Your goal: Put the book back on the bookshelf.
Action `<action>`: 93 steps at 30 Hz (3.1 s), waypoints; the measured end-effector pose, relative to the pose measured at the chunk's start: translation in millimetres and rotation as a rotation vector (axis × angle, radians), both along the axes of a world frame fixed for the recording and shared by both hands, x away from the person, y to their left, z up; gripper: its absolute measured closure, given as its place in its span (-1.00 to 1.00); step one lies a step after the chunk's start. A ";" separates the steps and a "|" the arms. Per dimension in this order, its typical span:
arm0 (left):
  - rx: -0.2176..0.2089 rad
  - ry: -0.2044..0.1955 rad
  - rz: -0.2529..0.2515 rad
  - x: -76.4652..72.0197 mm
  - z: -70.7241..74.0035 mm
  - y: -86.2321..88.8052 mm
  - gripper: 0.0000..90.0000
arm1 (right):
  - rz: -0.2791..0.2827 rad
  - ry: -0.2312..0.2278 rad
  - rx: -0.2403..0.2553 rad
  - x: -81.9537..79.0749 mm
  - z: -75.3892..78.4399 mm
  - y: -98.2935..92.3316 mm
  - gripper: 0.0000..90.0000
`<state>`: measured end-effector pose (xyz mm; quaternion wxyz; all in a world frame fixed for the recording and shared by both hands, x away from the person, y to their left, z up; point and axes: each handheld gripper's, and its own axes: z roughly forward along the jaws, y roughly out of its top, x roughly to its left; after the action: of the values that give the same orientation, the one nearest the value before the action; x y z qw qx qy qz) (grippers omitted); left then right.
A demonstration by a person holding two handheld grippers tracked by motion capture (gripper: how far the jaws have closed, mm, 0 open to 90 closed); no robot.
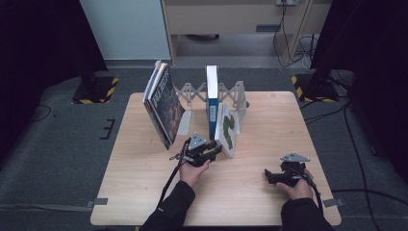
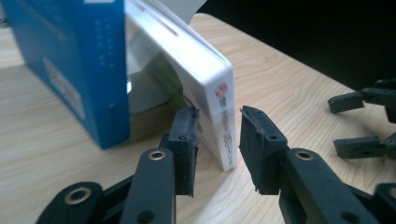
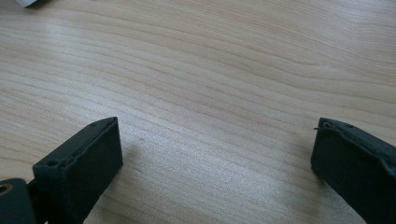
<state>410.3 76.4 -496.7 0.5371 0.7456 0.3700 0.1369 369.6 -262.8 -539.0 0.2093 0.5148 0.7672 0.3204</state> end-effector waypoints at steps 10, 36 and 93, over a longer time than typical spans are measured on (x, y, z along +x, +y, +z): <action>0.026 -0.023 -0.019 4.8 1.8 -17.2 0.44 | 0.000 0.000 -0.001 0.0 0.0 0.0 -0.95; 0.019 -0.066 0.014 32.1 14.7 -53.8 -0.07 | 0.001 0.000 -0.001 0.0 0.0 0.0 -0.95; 0.066 -0.074 -0.019 51.7 18.2 -78.3 0.06 | -0.001 0.000 0.001 0.0 0.0 0.1 -0.95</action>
<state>462.0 -1.9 -478.5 0.5269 0.7607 0.3381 0.1713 369.6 -262.7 -539.0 0.2093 0.5154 0.7667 0.3206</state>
